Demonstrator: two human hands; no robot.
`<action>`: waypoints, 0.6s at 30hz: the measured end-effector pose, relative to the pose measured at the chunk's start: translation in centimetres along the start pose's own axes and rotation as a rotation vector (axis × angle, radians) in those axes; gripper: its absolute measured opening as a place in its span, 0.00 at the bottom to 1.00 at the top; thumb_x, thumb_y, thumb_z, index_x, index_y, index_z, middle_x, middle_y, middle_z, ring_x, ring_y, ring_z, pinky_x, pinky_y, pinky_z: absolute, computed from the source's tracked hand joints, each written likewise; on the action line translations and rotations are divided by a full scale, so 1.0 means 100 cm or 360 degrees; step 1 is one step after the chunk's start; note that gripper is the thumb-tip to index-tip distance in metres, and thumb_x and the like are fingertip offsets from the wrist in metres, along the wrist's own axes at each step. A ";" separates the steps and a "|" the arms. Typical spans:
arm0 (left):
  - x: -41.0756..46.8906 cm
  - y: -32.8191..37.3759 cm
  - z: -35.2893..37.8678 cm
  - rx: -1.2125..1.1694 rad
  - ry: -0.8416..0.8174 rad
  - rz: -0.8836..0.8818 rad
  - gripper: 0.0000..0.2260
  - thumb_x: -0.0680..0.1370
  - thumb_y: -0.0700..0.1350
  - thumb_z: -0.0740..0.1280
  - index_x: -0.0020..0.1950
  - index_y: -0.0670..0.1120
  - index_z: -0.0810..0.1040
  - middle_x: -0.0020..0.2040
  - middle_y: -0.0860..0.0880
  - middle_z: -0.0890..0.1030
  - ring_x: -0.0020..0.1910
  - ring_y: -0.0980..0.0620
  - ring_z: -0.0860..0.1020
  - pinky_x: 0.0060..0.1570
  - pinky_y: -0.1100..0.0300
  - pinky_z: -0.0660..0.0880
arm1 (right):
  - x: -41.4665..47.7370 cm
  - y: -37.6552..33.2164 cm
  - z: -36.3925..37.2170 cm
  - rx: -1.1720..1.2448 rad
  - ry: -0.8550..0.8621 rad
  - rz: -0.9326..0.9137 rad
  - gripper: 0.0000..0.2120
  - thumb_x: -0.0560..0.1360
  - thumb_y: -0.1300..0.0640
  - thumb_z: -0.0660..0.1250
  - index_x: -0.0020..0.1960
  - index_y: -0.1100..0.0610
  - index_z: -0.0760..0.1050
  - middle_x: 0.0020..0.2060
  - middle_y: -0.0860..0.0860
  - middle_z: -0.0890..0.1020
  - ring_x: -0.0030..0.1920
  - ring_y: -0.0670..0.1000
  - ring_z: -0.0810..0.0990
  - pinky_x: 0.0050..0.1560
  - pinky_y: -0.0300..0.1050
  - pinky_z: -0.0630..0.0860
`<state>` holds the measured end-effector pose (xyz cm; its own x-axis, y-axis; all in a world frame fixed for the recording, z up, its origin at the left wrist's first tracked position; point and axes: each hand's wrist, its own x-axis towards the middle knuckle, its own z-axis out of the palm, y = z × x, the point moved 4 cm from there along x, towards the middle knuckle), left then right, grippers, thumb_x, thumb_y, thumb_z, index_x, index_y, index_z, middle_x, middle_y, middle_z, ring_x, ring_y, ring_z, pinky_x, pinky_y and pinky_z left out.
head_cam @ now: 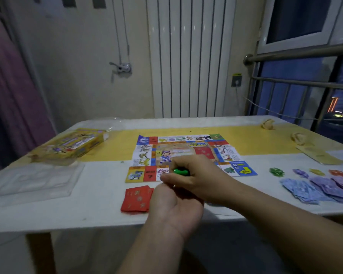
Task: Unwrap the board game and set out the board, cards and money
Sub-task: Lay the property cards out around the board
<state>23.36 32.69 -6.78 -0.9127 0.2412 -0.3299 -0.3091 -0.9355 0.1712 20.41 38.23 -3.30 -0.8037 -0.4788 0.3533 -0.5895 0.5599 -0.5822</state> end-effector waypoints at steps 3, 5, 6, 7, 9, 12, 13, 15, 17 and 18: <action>-0.004 0.002 -0.005 -0.0010 0.0097 0.0034 0.18 0.78 0.36 0.59 0.31 0.37 0.81 0.29 0.41 0.81 0.41 0.45 0.78 0.50 0.53 0.74 | -0.002 -0.001 0.002 -0.0003 -0.0099 0.0014 0.14 0.74 0.50 0.69 0.42 0.62 0.77 0.36 0.57 0.80 0.37 0.52 0.76 0.36 0.43 0.70; -0.003 0.003 -0.006 -0.0024 0.0101 -0.0007 0.13 0.78 0.35 0.58 0.38 0.36 0.79 0.30 0.40 0.82 0.40 0.45 0.79 0.43 0.53 0.78 | -0.001 0.001 -0.002 0.0013 -0.0179 0.0087 0.11 0.73 0.50 0.70 0.41 0.58 0.78 0.36 0.51 0.81 0.35 0.46 0.77 0.37 0.38 0.73; -0.003 0.005 -0.005 -0.0019 0.0089 -0.0037 0.11 0.78 0.36 0.58 0.42 0.36 0.78 0.32 0.39 0.82 0.40 0.45 0.79 0.39 0.54 0.80 | 0.001 0.001 -0.004 0.0038 -0.0221 0.0119 0.09 0.73 0.50 0.70 0.41 0.55 0.78 0.36 0.49 0.81 0.36 0.43 0.78 0.38 0.36 0.74; -0.002 0.006 -0.005 -0.0013 0.0083 -0.0065 0.10 0.79 0.37 0.58 0.44 0.35 0.78 0.34 0.39 0.82 0.42 0.44 0.79 0.40 0.54 0.80 | 0.003 0.002 -0.007 0.0064 -0.0244 0.0132 0.06 0.73 0.50 0.70 0.42 0.53 0.78 0.37 0.47 0.82 0.36 0.40 0.78 0.38 0.34 0.75; 0.002 0.011 -0.005 0.0003 0.0106 -0.0094 0.12 0.80 0.39 0.57 0.47 0.33 0.76 0.40 0.36 0.82 0.46 0.42 0.79 0.51 0.51 0.77 | 0.008 0.004 -0.017 0.0109 -0.0191 0.0128 0.06 0.74 0.50 0.68 0.43 0.51 0.79 0.38 0.46 0.82 0.38 0.39 0.78 0.39 0.32 0.74; 0.010 0.018 0.000 0.0026 0.0131 -0.0134 0.14 0.82 0.42 0.56 0.53 0.31 0.74 0.52 0.33 0.79 0.54 0.39 0.77 0.59 0.48 0.73 | 0.017 0.011 -0.034 0.0219 -0.0045 0.0181 0.10 0.75 0.47 0.62 0.44 0.48 0.80 0.40 0.43 0.83 0.44 0.39 0.80 0.46 0.34 0.77; 0.014 0.019 0.001 0.0020 0.0122 -0.0159 0.15 0.82 0.42 0.57 0.55 0.31 0.74 0.54 0.32 0.79 0.55 0.38 0.77 0.58 0.46 0.72 | 0.019 0.014 -0.039 0.0249 -0.0011 0.0193 0.09 0.76 0.48 0.62 0.44 0.47 0.80 0.39 0.41 0.82 0.44 0.38 0.80 0.47 0.34 0.76; 0.023 0.022 0.005 -0.0004 0.0097 -0.0224 0.15 0.82 0.42 0.57 0.58 0.30 0.74 0.55 0.31 0.79 0.56 0.37 0.77 0.57 0.45 0.73 | 0.023 0.022 -0.046 0.0245 0.0010 0.0215 0.07 0.76 0.53 0.64 0.44 0.48 0.81 0.38 0.42 0.83 0.43 0.40 0.81 0.47 0.34 0.77; 0.031 0.023 0.007 0.0019 0.0078 -0.0269 0.16 0.81 0.42 0.58 0.58 0.30 0.74 0.53 0.31 0.79 0.55 0.37 0.78 0.56 0.46 0.73 | 0.023 0.029 -0.047 0.0153 -0.0050 0.0241 0.05 0.75 0.55 0.67 0.46 0.51 0.82 0.39 0.45 0.84 0.41 0.41 0.81 0.45 0.35 0.77; 0.035 0.023 0.008 0.0035 0.0069 -0.0288 0.16 0.81 0.43 0.58 0.58 0.30 0.74 0.53 0.31 0.79 0.55 0.37 0.78 0.53 0.47 0.75 | 0.022 0.032 -0.046 0.0075 -0.0074 0.0243 0.04 0.74 0.55 0.68 0.47 0.50 0.82 0.40 0.44 0.83 0.41 0.40 0.80 0.44 0.35 0.76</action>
<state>19.26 31.56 -6.76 -0.8294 0.3933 -0.3968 -0.4734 -0.8719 0.1254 16.35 42.08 -1.00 -0.8784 -0.4220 0.2242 -0.4553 0.5966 -0.6608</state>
